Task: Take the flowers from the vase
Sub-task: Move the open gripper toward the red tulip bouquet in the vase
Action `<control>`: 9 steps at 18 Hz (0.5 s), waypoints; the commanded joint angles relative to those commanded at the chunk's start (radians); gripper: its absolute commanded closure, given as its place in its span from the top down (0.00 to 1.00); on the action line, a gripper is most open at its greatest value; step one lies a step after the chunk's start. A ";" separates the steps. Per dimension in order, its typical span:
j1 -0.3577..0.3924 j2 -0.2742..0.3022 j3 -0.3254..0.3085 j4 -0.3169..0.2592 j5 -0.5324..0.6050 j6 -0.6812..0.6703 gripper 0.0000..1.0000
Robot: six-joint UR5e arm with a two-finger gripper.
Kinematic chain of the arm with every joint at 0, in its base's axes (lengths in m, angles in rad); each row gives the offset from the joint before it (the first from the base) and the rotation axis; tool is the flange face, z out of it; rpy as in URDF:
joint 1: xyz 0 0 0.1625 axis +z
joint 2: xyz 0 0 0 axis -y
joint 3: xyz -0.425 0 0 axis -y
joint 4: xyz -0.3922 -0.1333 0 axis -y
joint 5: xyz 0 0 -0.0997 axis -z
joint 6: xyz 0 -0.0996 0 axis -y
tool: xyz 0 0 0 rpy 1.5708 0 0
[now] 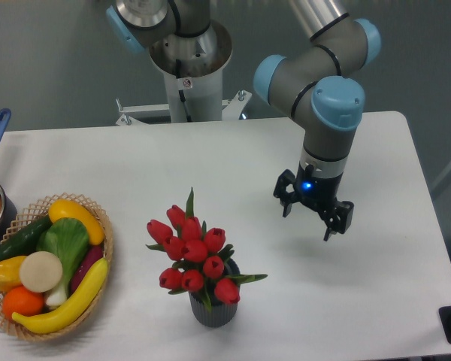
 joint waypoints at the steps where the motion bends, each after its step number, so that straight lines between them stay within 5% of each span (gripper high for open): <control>1: 0.008 0.000 -0.023 0.031 -0.050 -0.001 1.00; 5: 0.017 0.015 -0.063 0.059 -0.236 -0.008 1.00; 9: 0.008 0.021 -0.068 0.059 -0.286 -0.049 1.00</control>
